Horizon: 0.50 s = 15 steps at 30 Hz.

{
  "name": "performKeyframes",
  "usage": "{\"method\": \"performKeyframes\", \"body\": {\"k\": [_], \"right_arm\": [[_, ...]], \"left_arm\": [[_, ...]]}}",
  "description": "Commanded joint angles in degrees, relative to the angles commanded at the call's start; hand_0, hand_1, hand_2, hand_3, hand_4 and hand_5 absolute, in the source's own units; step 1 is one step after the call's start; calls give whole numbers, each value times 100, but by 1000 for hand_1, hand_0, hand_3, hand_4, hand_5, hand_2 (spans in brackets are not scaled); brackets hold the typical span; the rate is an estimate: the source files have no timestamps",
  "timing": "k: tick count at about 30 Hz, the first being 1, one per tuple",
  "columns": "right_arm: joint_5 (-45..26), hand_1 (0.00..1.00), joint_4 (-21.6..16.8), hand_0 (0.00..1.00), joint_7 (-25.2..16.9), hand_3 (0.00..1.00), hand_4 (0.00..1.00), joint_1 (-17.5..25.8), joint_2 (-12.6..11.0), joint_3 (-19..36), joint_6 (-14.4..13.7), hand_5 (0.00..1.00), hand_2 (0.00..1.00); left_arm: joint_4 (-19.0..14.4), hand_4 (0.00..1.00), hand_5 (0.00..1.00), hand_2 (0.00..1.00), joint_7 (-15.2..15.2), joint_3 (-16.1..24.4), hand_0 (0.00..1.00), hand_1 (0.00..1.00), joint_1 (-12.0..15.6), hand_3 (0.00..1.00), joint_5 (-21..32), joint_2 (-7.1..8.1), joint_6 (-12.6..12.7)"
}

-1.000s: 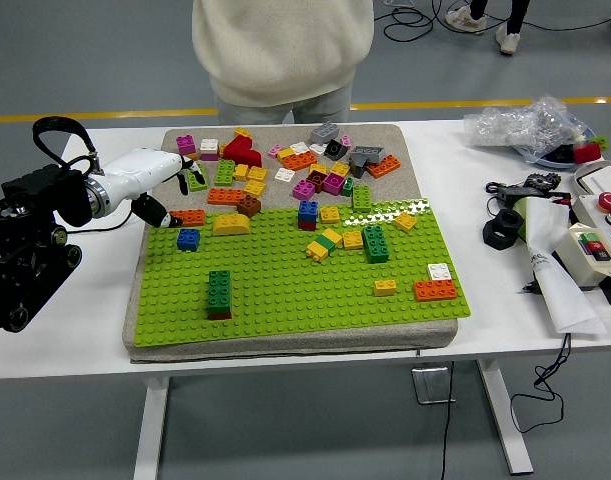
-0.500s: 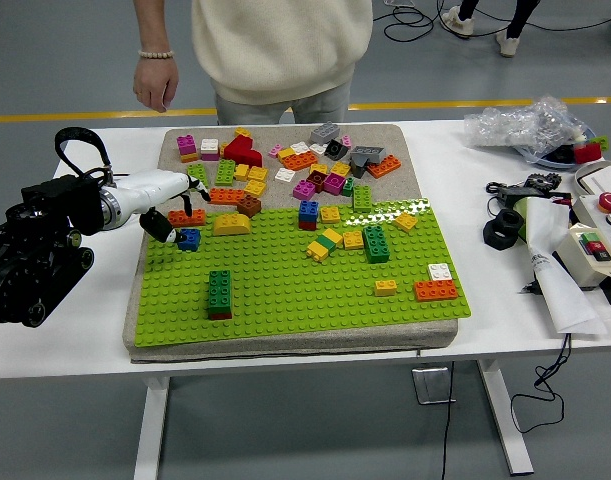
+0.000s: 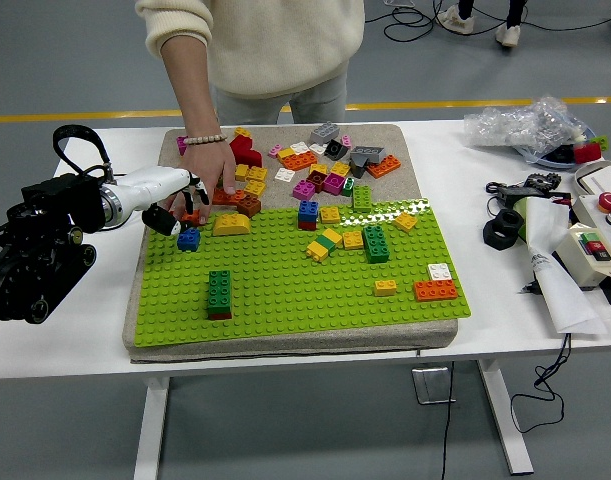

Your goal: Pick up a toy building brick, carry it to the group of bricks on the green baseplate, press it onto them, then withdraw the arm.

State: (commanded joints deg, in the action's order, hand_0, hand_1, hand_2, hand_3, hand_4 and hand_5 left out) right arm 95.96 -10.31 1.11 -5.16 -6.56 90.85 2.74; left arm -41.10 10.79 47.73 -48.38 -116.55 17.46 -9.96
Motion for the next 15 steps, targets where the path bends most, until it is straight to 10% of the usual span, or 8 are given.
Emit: {"method": "performKeyframes", "body": {"k": [15], "right_arm": [[22, 690, 0, 771, -1, 764, 998, -9, 4, 8, 3, 769, 741]], "left_arm": [[-10, 956, 69, 698, 41, 43, 896, 840, -23, 843, -154, 18, -488]]}}
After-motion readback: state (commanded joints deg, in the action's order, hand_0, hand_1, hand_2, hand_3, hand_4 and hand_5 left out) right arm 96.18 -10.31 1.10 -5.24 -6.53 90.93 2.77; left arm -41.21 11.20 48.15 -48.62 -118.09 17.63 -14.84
